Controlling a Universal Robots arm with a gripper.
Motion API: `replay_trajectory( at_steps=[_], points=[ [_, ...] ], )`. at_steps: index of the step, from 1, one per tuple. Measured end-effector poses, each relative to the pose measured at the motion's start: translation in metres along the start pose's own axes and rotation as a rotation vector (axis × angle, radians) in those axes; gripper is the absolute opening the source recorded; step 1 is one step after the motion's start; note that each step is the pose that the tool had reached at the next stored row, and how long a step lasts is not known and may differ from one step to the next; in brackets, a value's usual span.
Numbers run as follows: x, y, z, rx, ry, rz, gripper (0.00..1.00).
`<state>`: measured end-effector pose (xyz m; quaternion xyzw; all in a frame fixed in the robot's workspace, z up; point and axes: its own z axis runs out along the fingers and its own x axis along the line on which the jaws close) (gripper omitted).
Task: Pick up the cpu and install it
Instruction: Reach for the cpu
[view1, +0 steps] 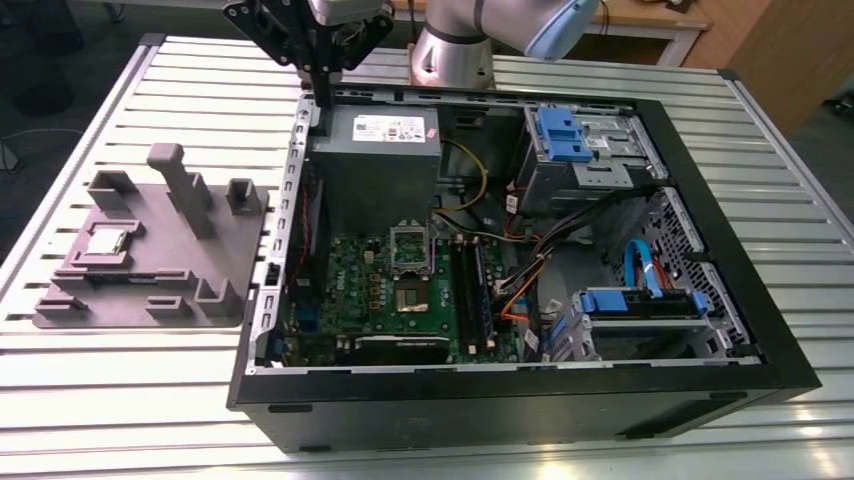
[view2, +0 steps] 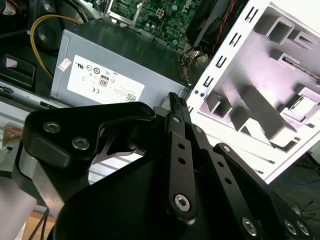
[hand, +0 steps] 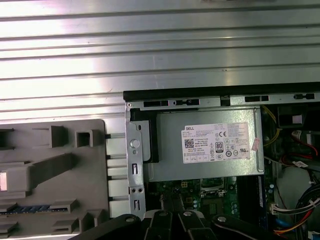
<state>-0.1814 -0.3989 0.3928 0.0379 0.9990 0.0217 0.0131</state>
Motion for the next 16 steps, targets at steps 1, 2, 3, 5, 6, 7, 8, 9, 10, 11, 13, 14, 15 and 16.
replay_trajectory(
  at_steps=[1, 2, 3, 5, 6, 7, 8, 9, 10, 11, 13, 14, 15, 16],
  points=[
    [0.0, 0.0, 0.0, 0.0, 0.0, 0.0, 0.1],
    [0.0, 0.0, 0.0, 0.0, 0.0, 0.0, 0.1],
    [0.0, 0.0, 0.0, 0.0, 0.0, 0.0, 0.1],
    [0.0016, -0.0001, -0.0001, 0.0, 0.0001, 0.0, 0.1],
    [0.0018, -0.0002, -0.0001, 0.0001, 0.0001, 0.0, 0.1],
    [0.0022, -0.0002, 0.0001, -0.0001, 0.0, 0.0, 0.1],
    [0.0023, -0.0002, 0.0, 0.0, 0.0, 0.0, 0.1],
    [0.0025, -0.0002, 0.0, 0.0, 0.0, 0.0, 0.1],
    [0.0027, -0.0002, 0.0, 0.0, 0.0, 0.0, 0.1],
    [0.003, -0.0002, 0.0, 0.0, 0.0, 0.0, 0.1],
    [0.0039, -0.0003, 0.0, 0.0, 0.0, 0.0, 0.1],
    [0.0042, -0.0003, 0.0, 0.0, 0.0, 0.0, 0.1],
    [0.0045, -0.0003, 0.0, 0.0, 0.0, 0.0, 0.1],
    [0.0049, -0.0004, 0.0, 0.0, 0.0, 0.0, 0.1]
  ],
)
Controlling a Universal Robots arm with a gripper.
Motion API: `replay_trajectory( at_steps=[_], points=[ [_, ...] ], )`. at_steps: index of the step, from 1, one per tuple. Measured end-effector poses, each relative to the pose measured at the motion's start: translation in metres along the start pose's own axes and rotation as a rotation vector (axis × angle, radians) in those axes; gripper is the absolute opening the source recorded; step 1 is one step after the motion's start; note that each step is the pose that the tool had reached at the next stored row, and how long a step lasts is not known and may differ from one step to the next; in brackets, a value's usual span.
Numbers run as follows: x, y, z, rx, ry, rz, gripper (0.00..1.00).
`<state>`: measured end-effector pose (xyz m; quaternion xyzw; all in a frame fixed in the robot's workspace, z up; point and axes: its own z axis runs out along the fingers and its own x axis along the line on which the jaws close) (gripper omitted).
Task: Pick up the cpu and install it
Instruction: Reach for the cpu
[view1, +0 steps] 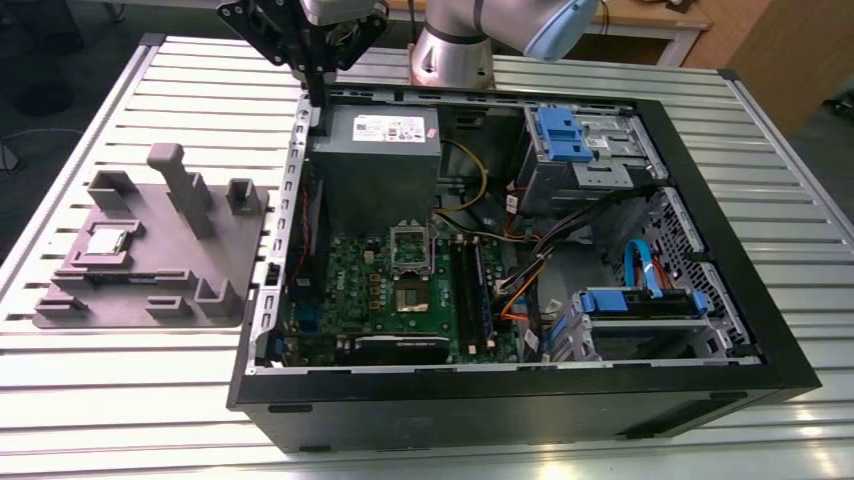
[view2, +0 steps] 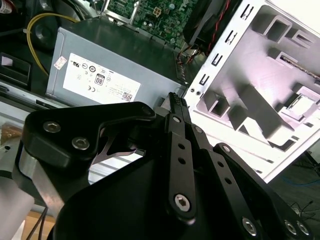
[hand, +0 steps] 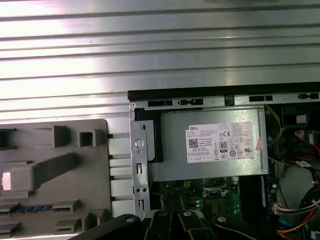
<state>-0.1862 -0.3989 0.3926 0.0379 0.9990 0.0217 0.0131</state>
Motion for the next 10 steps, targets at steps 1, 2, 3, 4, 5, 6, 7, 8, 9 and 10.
replay_trajectory(
  at_steps=[1, 2, 3, 4, 5, 6, 7, 8, 9, 10],
  points=[
    [0.0003, 0.0, 0.0, 0.0001, 0.0001, 0.0, 0.1],
    [0.0005, -0.0001, 0.0, 0.0, 0.0, 0.0, 0.1],
    [0.0008, -0.0001, 0.0, 0.0, 0.0, 0.0, 0.1],
    [0.0011, -0.0001, 0.0, 0.0, 0.0, 0.0, 0.1],
    [0.0014, -0.0001, 0.0, 0.0, 0.0, 0.0, 0.1],
    [0.0017, -0.0001, 0.0, 0.0, 0.0, 0.0, 0.1],
    [0.002, -0.0002, 0.0, 0.0, 0.0, 0.0, 0.1],
    [0.002, -0.0002, 0.0, 0.0, 0.0, 0.0, 0.1],
    [0.0026, -0.0002, 0.0001, 0.0, 0.0, 0.0, 0.1],
    [0.0032, -0.0003, 0.0002, 0.0, 0.0, 0.0, 0.1]
  ],
)
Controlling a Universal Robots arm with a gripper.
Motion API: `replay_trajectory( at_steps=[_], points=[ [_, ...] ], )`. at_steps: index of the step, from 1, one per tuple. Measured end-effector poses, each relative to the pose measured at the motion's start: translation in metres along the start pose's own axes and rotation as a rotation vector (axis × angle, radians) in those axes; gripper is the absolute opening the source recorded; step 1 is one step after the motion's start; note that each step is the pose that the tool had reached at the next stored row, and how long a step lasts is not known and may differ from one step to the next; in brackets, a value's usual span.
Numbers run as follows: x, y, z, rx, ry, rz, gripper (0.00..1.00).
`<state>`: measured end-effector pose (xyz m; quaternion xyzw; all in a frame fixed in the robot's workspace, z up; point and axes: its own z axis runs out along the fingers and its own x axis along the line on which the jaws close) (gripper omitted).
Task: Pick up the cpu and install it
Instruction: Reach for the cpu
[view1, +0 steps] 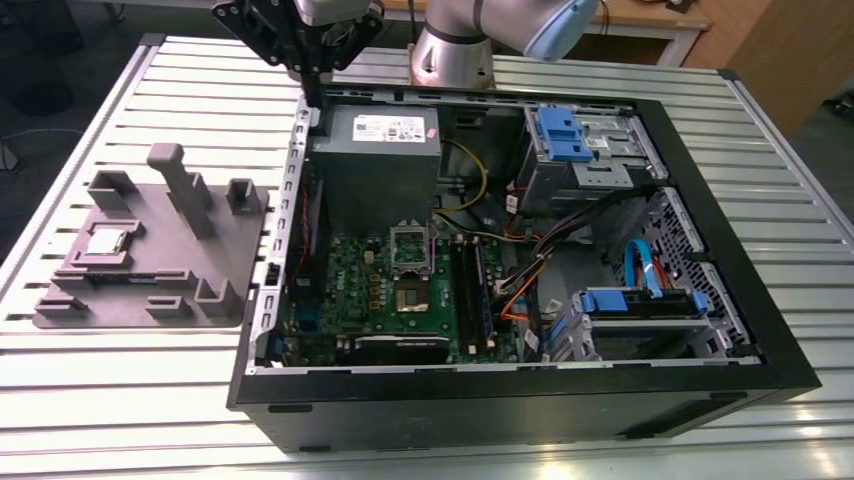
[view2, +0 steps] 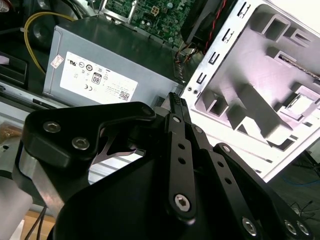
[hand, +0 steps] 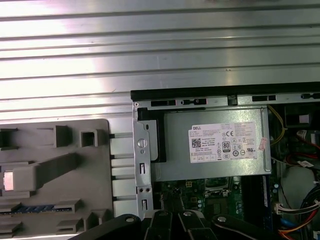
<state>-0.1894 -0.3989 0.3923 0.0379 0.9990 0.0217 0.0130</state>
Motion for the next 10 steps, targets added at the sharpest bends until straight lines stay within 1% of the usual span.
replay_trajectory(
  at_steps=[10],
  points=[
    [0.0021, -0.0002, 0.0001, 0.0001, 0.0, 0.0, 0.1]
  ],
)
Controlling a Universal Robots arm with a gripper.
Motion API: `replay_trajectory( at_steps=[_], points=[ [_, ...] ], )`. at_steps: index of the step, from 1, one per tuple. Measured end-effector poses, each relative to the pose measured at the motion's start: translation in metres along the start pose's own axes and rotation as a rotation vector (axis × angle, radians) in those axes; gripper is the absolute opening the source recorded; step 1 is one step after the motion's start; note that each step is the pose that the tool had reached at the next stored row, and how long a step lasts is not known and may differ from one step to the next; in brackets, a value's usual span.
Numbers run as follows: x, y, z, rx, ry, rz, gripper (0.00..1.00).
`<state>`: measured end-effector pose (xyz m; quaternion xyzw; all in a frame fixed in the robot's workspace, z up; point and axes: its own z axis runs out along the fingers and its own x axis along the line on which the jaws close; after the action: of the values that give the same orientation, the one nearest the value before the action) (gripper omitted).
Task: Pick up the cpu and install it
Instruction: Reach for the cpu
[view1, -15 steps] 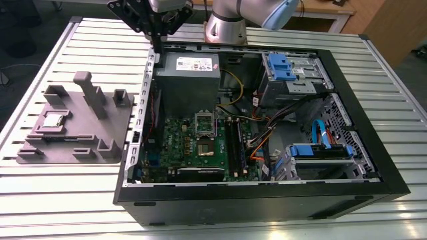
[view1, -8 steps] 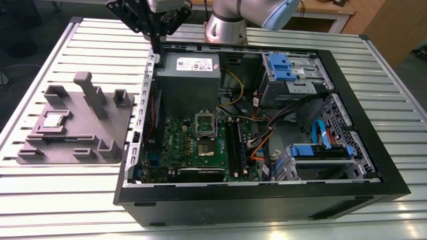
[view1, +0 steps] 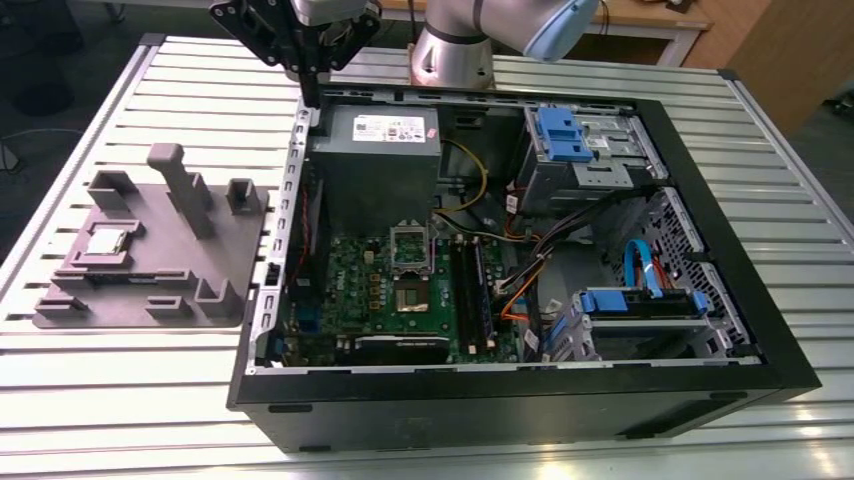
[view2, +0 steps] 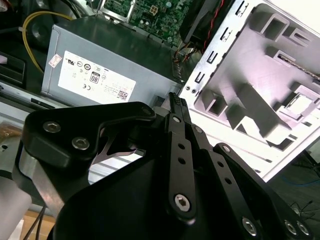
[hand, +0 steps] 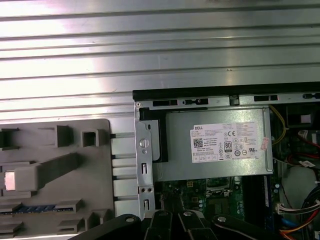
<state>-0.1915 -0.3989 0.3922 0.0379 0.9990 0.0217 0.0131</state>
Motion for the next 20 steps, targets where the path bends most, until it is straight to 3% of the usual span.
replay_trajectory(
  at_steps=[5, 7, 20],
  points=[
    [0.001, -0.0001, 0.0, -0.0001, 0.0, 0.0, 0.1],
    [0.0127, -0.001, -0.0002, -0.0001, 0.0, 0.0, 0.1],
    [0.0154, -0.0012, -0.0003, 0.0, 0.0, 0.0, 0.1]
  ],
)
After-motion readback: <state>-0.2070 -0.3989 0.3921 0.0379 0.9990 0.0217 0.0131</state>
